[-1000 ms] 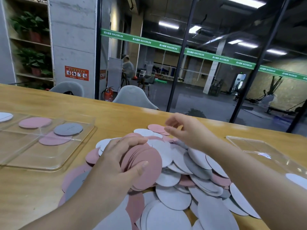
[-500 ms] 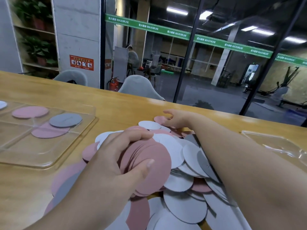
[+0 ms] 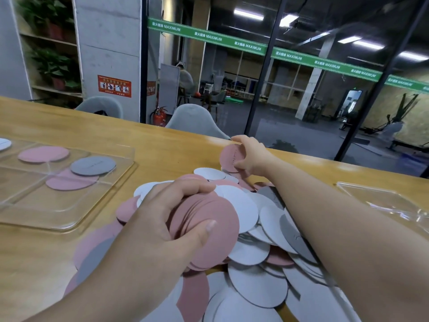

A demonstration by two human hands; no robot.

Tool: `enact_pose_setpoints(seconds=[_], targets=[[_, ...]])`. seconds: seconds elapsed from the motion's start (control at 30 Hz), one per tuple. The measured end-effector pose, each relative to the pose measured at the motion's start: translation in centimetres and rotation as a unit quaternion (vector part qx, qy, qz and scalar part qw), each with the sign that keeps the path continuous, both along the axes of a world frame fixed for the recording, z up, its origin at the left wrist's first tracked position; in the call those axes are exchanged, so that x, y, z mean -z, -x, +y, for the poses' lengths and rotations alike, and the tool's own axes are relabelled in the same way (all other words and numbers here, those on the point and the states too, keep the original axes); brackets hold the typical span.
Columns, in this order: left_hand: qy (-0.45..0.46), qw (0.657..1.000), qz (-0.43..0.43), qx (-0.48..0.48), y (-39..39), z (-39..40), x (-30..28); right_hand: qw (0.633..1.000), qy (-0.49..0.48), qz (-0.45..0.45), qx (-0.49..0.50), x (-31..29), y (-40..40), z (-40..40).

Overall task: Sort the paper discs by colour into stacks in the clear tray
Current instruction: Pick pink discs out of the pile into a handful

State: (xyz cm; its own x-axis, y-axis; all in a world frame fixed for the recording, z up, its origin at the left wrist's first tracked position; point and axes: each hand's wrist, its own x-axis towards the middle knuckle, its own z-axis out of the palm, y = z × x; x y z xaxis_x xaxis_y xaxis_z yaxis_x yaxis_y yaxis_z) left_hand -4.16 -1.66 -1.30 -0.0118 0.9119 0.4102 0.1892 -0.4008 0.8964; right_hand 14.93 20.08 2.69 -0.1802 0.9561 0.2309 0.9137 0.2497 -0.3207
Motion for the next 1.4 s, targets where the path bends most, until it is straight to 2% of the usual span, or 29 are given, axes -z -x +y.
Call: enact_pose_setpoints(seconds=[0.07, 0.2, 0.37, 0.5, 0.73, 0.9, 1.03, 1.1, 1.27, 1.4], targets=[[0.004, 1.000, 0.002, 0.005, 0.0, -0.1, 0.0, 0.999, -0.014, 0.030, -0.006, -0.5, -0.4, -0.6], [0.009, 1.000, 0.003, 0.018, 0.1, -0.2, 0.1, 0.998, -0.044, 0.026, -0.028, -2.2, -0.9, -2.6], [0.001, 1.000, 0.004, 0.027, 0.1, -0.2, 0.0, 0.989, -0.132, 0.058, -0.039, -4.5, -1.6, -7.1], [-0.020, 0.999, 0.020, 0.030, 0.2, -0.1, -0.1, 0.968, -0.154, 0.188, -0.061, -4.5, -2.3, -12.0], [-0.035, 0.997, 0.059, 0.020, 0.4, -0.1, 0.1, 0.900, -0.045, 0.389, -0.190, -2.5, -1.6, -19.4], [-0.036, 0.997, 0.060, 0.026, 0.5, -0.1, 0.1, 0.898, -0.072, 0.395, -0.181, -2.2, -1.5, -20.7], [-0.040, 0.997, 0.065, 0.020, 0.6, 0.1, 0.3, 0.872, -0.067, 0.446, -0.189, -2.2, -1.5, -20.8], [-0.047, 0.996, 0.069, 0.017, 0.6, 0.2, 0.3, 0.871, -0.059, 0.448, -0.191, -1.3, -0.9, -20.9], [-0.073, 0.993, 0.096, 0.017, 0.4, 0.2, 0.3, 0.889, -0.022, 0.419, -0.184, 1.7, 0.4, -21.2], [-0.081, 0.991, 0.102, 0.017, 0.3, -0.2, 0.1, 0.914, -0.045, 0.368, -0.163, 1.8, 0.4, -21.2]])
